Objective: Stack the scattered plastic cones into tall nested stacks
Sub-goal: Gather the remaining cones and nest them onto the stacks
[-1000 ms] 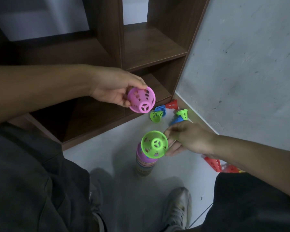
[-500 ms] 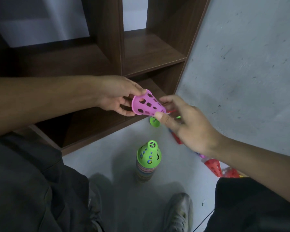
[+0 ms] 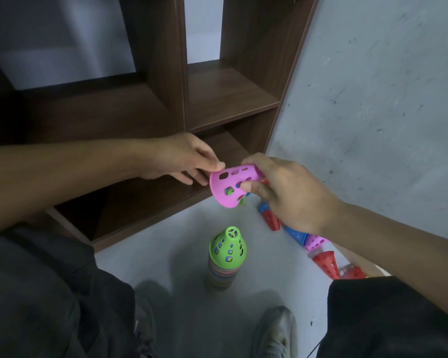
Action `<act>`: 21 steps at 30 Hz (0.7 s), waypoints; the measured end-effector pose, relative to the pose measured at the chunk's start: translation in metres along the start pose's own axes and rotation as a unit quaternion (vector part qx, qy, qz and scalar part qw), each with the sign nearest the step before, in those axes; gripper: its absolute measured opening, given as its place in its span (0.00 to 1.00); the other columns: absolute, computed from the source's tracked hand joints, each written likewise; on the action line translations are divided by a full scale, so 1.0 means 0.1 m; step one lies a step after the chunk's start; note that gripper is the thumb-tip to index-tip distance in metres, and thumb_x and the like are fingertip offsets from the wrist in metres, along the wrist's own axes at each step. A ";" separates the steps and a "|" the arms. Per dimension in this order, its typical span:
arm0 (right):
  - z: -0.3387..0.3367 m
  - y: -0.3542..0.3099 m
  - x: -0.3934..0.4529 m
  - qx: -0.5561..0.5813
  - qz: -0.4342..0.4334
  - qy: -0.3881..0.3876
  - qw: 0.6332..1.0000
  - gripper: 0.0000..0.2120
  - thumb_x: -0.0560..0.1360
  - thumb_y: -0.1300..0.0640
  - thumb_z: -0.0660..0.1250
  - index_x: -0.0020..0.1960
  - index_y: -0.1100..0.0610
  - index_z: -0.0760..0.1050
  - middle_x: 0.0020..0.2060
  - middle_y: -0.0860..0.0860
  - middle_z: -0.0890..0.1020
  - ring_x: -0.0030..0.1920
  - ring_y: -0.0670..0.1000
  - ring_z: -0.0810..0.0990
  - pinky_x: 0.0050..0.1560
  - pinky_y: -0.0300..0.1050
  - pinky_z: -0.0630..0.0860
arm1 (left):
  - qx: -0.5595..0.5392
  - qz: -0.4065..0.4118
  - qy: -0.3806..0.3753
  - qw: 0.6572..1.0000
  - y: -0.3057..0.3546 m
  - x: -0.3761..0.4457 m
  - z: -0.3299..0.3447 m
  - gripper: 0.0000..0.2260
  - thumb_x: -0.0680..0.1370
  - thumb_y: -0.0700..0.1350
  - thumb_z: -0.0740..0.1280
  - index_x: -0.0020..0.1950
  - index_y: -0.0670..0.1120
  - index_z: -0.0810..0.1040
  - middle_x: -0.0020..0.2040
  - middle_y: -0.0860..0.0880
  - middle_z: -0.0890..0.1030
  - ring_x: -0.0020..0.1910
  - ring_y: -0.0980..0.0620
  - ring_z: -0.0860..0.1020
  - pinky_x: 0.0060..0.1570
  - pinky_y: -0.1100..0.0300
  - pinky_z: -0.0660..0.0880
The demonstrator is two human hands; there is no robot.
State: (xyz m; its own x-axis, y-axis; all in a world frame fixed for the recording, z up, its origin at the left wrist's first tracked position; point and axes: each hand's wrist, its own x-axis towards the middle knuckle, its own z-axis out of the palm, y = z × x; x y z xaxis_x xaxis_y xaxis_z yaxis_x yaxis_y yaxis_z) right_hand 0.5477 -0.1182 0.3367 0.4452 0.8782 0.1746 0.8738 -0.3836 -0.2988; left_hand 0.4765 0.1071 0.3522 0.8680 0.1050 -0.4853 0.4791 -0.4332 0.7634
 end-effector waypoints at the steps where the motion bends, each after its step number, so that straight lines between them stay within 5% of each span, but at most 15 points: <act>1: -0.04 0.00 0.00 0.000 -0.010 -0.020 1.000 0.16 0.81 0.46 0.62 0.65 0.50 0.71 0.52 0.51 0.81 0.48 0.55 0.79 0.48 0.53 0.76 | 0.006 0.004 -0.005 1.000 0.00 -0.01 -0.01 0.13 0.77 0.51 0.70 0.59 0.47 0.81 0.51 0.51 0.86 0.52 0.51 0.84 0.62 0.47 0.76; 8: -0.20 -0.11 -0.04 -0.044 -0.057 -0.160 0.985 0.15 0.80 0.41 0.61 0.61 0.48 0.72 0.46 0.48 0.82 0.46 0.52 0.79 0.48 0.52 0.77 | -0.025 0.019 -0.001 1.000 -0.06 -0.01 -0.15 0.15 0.76 0.51 0.71 0.60 0.46 0.80 0.53 0.49 0.86 0.53 0.50 0.84 0.61 0.47 0.77; 14: 0.04 -0.15 -0.10 -0.118 -0.060 -0.217 0.967 0.20 0.79 0.38 0.60 0.61 0.52 0.73 0.37 0.46 0.72 0.39 0.51 0.73 0.45 0.49 0.76 | 0.016 0.022 0.013 1.000 -0.08 0.00 -0.15 0.12 0.77 0.49 0.71 0.59 0.47 0.81 0.52 0.49 0.86 0.52 0.50 0.84 0.60 0.48 0.78; 21: 0.03 -0.06 0.01 -0.070 -0.011 -0.214 0.974 0.22 0.80 0.38 0.59 0.67 0.50 0.71 0.52 0.49 0.84 0.50 0.50 0.79 0.47 0.41 0.69 | 0.048 0.029 -0.014 0.998 -0.07 0.07 0.02 0.11 0.77 0.51 0.71 0.58 0.49 0.81 0.51 0.51 0.86 0.51 0.51 0.85 0.60 0.48 0.78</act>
State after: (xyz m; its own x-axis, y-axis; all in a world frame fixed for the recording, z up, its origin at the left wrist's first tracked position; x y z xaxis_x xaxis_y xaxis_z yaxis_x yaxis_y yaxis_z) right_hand 0.5418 -0.1143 0.3360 0.3297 0.9142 -0.2357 0.9137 -0.3718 -0.1641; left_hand 0.4791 0.1089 0.3428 0.8896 0.0526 -0.4537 0.4117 -0.5222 0.7468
